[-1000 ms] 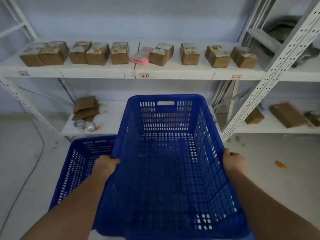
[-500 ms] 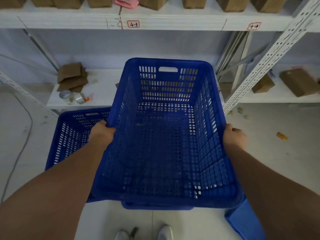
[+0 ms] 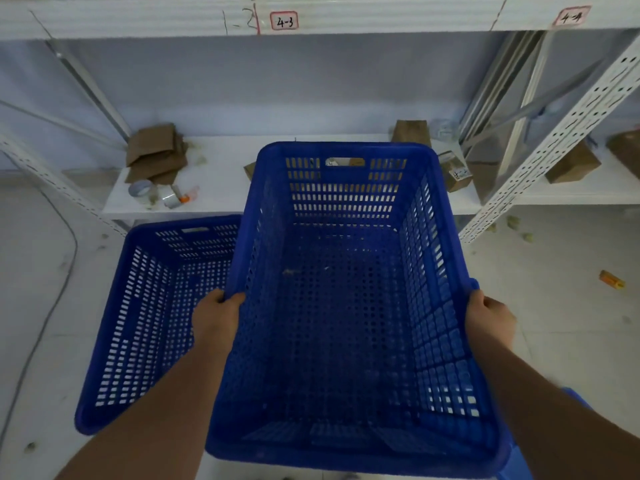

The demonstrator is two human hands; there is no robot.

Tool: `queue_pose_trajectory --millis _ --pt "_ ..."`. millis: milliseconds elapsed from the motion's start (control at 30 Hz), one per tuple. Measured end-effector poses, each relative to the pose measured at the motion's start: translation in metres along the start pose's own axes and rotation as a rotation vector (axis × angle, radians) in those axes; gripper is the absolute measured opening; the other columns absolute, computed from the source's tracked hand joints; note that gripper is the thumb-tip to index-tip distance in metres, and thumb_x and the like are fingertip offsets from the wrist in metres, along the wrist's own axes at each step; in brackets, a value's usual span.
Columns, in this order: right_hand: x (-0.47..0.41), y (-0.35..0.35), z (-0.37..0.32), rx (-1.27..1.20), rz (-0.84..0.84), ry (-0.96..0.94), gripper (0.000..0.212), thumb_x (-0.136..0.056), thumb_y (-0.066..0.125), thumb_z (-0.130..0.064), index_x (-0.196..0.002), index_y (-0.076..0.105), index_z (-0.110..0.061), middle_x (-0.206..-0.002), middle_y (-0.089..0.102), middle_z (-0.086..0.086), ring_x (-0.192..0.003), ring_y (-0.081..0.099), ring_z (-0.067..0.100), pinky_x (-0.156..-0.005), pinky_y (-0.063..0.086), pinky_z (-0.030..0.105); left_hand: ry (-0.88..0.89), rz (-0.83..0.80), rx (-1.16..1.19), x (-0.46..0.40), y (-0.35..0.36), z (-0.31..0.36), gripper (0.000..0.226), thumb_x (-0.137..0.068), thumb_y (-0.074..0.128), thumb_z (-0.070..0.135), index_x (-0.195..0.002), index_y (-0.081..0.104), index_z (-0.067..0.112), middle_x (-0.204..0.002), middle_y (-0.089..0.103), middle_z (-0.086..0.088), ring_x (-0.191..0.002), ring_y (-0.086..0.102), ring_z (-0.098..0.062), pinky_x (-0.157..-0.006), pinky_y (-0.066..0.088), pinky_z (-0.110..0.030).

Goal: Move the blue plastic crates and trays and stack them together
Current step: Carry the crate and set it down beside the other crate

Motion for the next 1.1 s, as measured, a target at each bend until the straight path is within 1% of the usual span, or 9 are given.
queue_pose_trajectory --millis 133,200,300,467,567,667,767,967,1100 --pt "0.0 0.025 0.023 -0.015 0.022 0.029 0.049 -0.092 0.038 -0.032 -0.064 0.05 0.005 -0.055 0.044 0.012 -0.05 0.041 0.027 -0.051 0.031 0.031 0.044 -0.002 -0.07 -0.02 0.013 -0.023 0.027 -0.088 0.061 0.027 -0.086 0.061 0.0 -0.07 0.057 -0.004 -0.056 0.049 -0.015 -0.051 0.042 -0.028" --pt "-0.003 0.03 0.026 -0.003 0.034 0.022 0.05 -0.092 0.038 -0.031 -0.07 0.056 0.011 -0.052 0.043 0.009 -0.053 0.047 0.032 -0.051 0.031 0.03 0.068 0.001 -0.089 -0.026 0.019 -0.025 0.025 -0.088 0.06 0.029 -0.076 0.058 0.007 -0.065 0.054 0.0 -0.054 0.047 -0.013 -0.05 0.04 -0.027" --pt "-0.001 0.031 0.028 0.012 -0.002 0.021 0.045 -0.092 0.036 -0.032 -0.066 0.053 0.001 -0.055 0.046 0.01 -0.049 0.042 0.025 -0.051 0.034 0.029 0.061 -0.005 -0.103 -0.024 0.023 -0.027 0.029 -0.09 0.058 0.03 -0.063 0.048 0.022 -0.064 0.051 0.004 -0.055 0.047 -0.011 -0.05 0.038 -0.023" --pt "0.007 0.027 0.032 0.016 -0.015 0.012 0.044 -0.092 0.037 -0.034 -0.059 0.045 -0.006 -0.057 0.048 0.012 -0.048 0.041 0.024 -0.049 0.034 0.028 0.013 -0.037 -0.084 -0.023 0.021 -0.031 0.032 -0.091 0.059 0.032 -0.063 0.046 0.025 -0.065 0.049 0.005 -0.057 0.046 -0.011 -0.051 0.037 -0.022" --pt "0.008 0.022 0.036 0.018 -0.038 0.031 0.049 -0.091 0.038 -0.037 -0.068 0.056 0.003 -0.06 0.052 0.013 -0.049 0.045 0.024 -0.049 0.036 0.027 -0.037 -0.09 -0.094 -0.019 0.021 -0.041 0.035 -0.091 0.06 0.035 -0.062 0.042 0.027 -0.063 0.043 0.007 -0.056 0.042 -0.009 -0.05 0.035 -0.021" --pt "0.011 0.025 0.038 0.007 -0.082 0.035 0.05 -0.091 0.038 -0.039 -0.08 0.061 0.003 -0.062 0.054 0.012 -0.053 0.049 0.026 -0.052 0.039 0.029 -0.039 -0.116 -0.145 -0.019 0.02 -0.042 0.025 -0.092 0.058 0.037 -0.082 0.054 0.013 -0.065 0.042 0.008 -0.057 0.041 -0.008 -0.048 0.032 -0.02" --pt "0.015 0.03 0.035 0.006 -0.092 0.059 0.047 -0.092 0.034 -0.042 -0.073 0.058 -0.006 -0.065 0.055 0.01 -0.055 0.051 0.025 -0.055 0.041 0.032 -0.033 -0.098 -0.212 -0.019 0.018 -0.038 0.042 -0.094 0.054 0.036 -0.119 0.058 0.002 -0.066 0.041 0.008 -0.057 0.041 -0.009 -0.047 0.031 -0.021" --pt "0.014 0.03 0.041 0.073 -0.09 0.052 0.049 -0.092 0.03 -0.049 -0.067 0.054 -0.013 -0.065 0.056 0.009 -0.057 0.053 0.025 -0.052 0.041 0.03 -0.027 -0.078 -0.317 -0.016 0.018 -0.039 0.044 -0.095 0.052 0.036 -0.116 0.057 -0.001 -0.067 0.047 0.001 -0.057 0.045 -0.014 -0.053 0.039 -0.029" --pt "0.009 0.032 0.045 0.113 -0.092 0.035 0.056 -0.093 0.027 -0.055 -0.065 0.048 -0.011 -0.065 0.054 0.011 -0.057 0.051 0.026 -0.05 0.037 0.03 -0.004 -0.073 -0.328 -0.013 0.02 -0.037 0.042 -0.095 0.05 0.036 -0.115 0.056 0.0 -0.092 0.062 -0.014 -0.071 0.054 -0.025 -0.072 0.051 -0.038"
Point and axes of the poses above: each hand's wrist, its own x-axis away from the middle knuckle, its own y-axis out of the palm, z = x × y, the point moved 4 cm from there along -x, towards the middle knuckle
